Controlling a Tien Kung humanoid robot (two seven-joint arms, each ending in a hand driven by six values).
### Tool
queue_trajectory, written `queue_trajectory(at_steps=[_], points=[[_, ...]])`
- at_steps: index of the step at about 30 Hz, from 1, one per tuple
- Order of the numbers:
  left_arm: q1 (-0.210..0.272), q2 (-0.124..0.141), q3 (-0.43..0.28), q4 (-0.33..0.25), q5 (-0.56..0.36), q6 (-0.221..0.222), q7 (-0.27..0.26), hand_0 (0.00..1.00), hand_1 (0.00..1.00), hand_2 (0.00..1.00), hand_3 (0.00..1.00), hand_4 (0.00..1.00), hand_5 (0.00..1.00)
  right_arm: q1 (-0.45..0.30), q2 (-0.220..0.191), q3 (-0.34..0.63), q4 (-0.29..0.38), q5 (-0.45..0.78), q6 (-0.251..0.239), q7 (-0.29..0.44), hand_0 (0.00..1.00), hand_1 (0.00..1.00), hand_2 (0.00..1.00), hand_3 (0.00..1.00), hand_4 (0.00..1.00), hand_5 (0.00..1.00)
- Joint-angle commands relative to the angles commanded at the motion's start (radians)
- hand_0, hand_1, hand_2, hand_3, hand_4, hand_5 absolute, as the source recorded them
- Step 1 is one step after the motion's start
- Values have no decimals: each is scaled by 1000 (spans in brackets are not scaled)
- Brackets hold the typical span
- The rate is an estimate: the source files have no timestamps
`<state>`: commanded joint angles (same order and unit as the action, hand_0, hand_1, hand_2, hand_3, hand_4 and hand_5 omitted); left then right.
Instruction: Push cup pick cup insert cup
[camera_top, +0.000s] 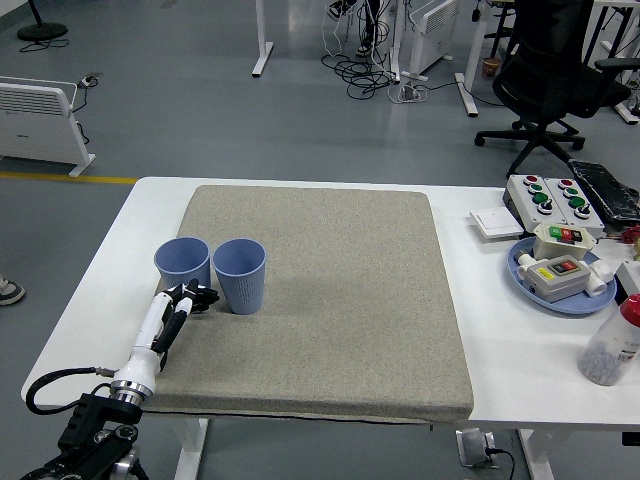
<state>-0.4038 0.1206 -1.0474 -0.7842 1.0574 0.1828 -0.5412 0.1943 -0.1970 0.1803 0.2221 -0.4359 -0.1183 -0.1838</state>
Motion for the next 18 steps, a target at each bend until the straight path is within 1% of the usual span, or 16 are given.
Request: queue_trajectory(at_steps=[5, 8, 9, 10, 13, 18], points=[[-34, 2, 20, 50, -16, -1, -7, 611, 635, 577, 513, 554, 998, -1, 0, 2, 0, -3, 1, 0, 729, 666, 703, 597, 162, 388], [-49, 3, 28, 67, -29, -1, -13, 617, 641, 577, 513, 550, 998, -2, 1, 2, 0, -3, 0, 0, 729, 666, 703, 597, 162, 387], [-63, 2, 40, 85, -41, 5, -24, 617, 641, 577, 513, 550, 998, -3, 1, 3, 0, -5, 0, -1, 729, 666, 703, 597, 162, 387], [-65, 2, 42, 88, -43, 6, -26, 617, 641, 577, 513, 550, 998, -3, 1, 3, 0, -6, 1, -1, 729, 666, 703, 597, 162, 387], [-95, -5, 60, 133, -48, 21, -52, 615, 636, 572, 507, 547, 998, -4, 2, 8, 0, -14, 1, -2, 728, 667, 703, 597, 162, 387], [-121, -12, 78, 166, -53, 25, -62, 615, 636, 572, 507, 547, 998, -6, 2, 10, 1, -18, 1, -4, 728, 667, 703, 597, 162, 387]])
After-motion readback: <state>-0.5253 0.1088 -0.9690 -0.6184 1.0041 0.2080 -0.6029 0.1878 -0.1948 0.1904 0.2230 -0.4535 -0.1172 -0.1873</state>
